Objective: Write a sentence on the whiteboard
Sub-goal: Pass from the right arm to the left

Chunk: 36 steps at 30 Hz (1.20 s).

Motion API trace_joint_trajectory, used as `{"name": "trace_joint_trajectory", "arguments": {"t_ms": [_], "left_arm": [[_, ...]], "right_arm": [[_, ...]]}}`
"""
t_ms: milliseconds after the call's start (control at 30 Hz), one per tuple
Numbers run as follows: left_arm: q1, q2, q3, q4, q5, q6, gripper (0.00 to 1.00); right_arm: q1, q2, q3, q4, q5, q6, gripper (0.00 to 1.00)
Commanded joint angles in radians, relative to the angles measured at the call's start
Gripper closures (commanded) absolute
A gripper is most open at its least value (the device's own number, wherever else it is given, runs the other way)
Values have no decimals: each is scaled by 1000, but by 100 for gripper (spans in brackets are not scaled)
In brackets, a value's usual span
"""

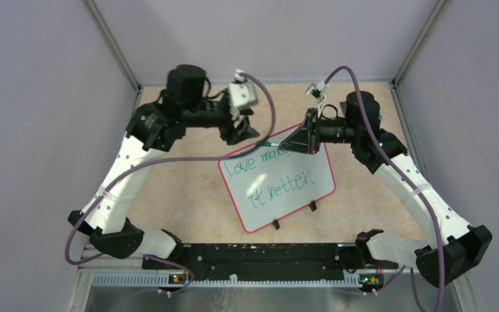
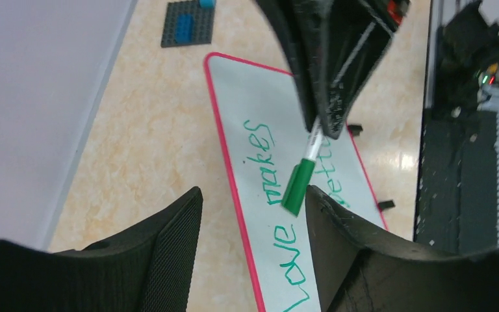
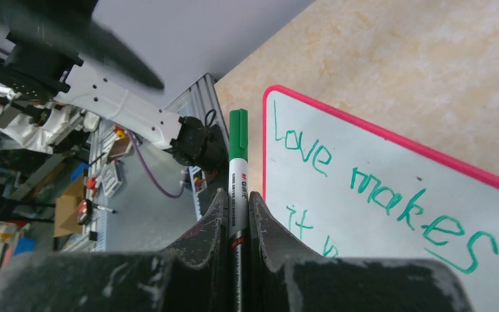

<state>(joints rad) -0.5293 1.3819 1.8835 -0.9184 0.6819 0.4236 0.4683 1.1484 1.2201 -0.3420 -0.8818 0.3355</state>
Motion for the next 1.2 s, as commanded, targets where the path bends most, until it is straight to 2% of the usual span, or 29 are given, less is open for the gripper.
{"name": "trace_joint_trajectory", "arguments": {"t_ms": [0, 133, 333, 400, 600, 933, 1000, 1167], "left_arm": [[-281, 8, 32, -86, -432, 265, 37], [-427, 47, 19, -106, -600, 342, 43], [-521, 77, -22, -99, -740, 396, 55], [-529, 75, -45, -82, -759, 403, 58], [-533, 81, -61, -64, -777, 403, 57], [-549, 104, -65, -68, -743, 391, 59], [-552, 111, -57, -68, -736, 384, 65], [-549, 109, -57, -46, -759, 325, 89]], "right_arm": [[0, -12, -29, 79, -47, 113, 100], [1, -10, -44, 95, -31, 148, 100], [1, -12, -47, 83, -21, 150, 100], [2, -14, -52, 85, -23, 152, 100], [1, -15, -59, 90, -29, 162, 100], [9, -15, -59, 111, -55, 179, 100], [9, -14, -58, 112, -57, 179, 100], [9, -22, -53, 102, -49, 172, 98]]}}
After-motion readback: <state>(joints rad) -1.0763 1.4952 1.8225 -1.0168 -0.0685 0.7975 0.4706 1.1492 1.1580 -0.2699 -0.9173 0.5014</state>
